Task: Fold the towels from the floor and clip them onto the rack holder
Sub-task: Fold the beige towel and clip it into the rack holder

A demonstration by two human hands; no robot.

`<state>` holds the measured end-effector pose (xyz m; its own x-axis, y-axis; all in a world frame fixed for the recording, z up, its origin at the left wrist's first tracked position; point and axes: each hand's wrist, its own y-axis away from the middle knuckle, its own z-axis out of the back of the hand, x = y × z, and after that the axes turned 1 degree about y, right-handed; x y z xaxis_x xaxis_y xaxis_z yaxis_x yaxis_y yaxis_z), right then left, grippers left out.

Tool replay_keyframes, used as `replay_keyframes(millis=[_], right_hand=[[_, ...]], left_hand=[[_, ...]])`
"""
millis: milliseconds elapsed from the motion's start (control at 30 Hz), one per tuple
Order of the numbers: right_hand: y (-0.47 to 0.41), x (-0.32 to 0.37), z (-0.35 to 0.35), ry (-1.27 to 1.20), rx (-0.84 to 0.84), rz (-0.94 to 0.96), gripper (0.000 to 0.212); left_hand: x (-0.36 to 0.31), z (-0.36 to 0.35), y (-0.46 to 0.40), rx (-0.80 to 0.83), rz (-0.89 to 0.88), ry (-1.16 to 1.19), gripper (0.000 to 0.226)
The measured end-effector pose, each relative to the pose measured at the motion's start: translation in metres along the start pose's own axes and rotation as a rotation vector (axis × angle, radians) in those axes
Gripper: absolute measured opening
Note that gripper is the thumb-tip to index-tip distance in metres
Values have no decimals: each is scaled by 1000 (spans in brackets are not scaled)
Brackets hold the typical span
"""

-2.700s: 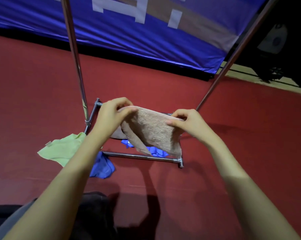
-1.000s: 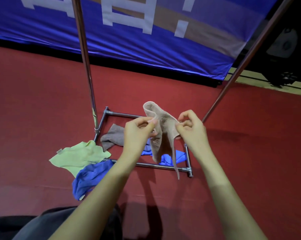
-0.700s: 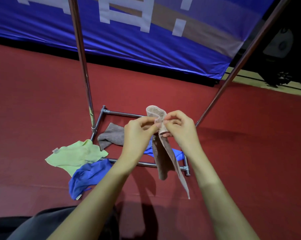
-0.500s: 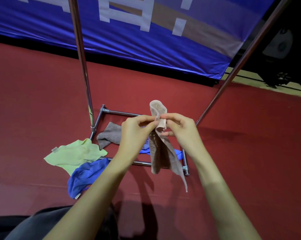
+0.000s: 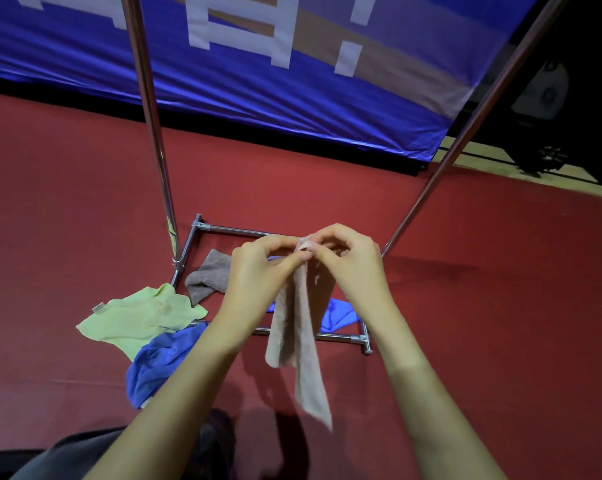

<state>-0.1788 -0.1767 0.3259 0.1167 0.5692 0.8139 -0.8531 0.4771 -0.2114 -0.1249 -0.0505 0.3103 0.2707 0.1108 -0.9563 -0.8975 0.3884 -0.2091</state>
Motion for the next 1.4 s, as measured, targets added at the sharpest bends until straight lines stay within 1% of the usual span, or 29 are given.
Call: replay_keyframes(millis=[67, 133, 300, 433, 533, 600, 667, 767, 900, 1000, 1100, 1233, 1300, 1400], right_hand=[[0, 1, 1, 27, 11, 1, 5], [-2, 1, 6, 42, 21, 43, 6], [-14, -11, 25, 284, 20, 117, 12], [-22, -25, 40, 376, 14, 115, 9], [-26, -32, 43, 422, 112, 108, 10], [-27, -35, 40, 427, 185, 118, 14], [-27, -37, 37, 433, 213, 122, 14], [-26, -39, 35, 391, 218, 121, 10], [-23, -37, 38, 340, 185, 113, 11], [-18, -31, 42, 191, 157, 73, 13], [-15, -27, 44, 37, 148, 81, 16], [-13, -21, 42, -153, 73, 87, 27], [-14, -18, 38, -244, 24, 104, 32], [-16, -18, 34, -286, -25, 132, 34]], left_hand=[[3, 2, -1, 5, -37, -31, 10], [4, 3, -2, -3, -65, -52, 10], [5, 11, -8, -51, -71, -29, 10], [6, 21, -13, -88, -84, 5, 11], [5, 29, -17, -110, -78, 60, 9], [4, 32, -18, -101, -59, 101, 14], [4, 35, -19, -91, -57, 108, 20], [6, 41, -20, -101, -71, 100, 23], [10, 47, -22, -117, -60, 110, 18], [14, 50, -23, -106, -57, 99, 16], [19, 50, -25, -102, -42, 105, 15], [27, 45, -26, -121, 37, 198, 13], [31, 43, -26, -140, 100, 283, 18], [36, 38, -26, -153, 168, 358, 21]])
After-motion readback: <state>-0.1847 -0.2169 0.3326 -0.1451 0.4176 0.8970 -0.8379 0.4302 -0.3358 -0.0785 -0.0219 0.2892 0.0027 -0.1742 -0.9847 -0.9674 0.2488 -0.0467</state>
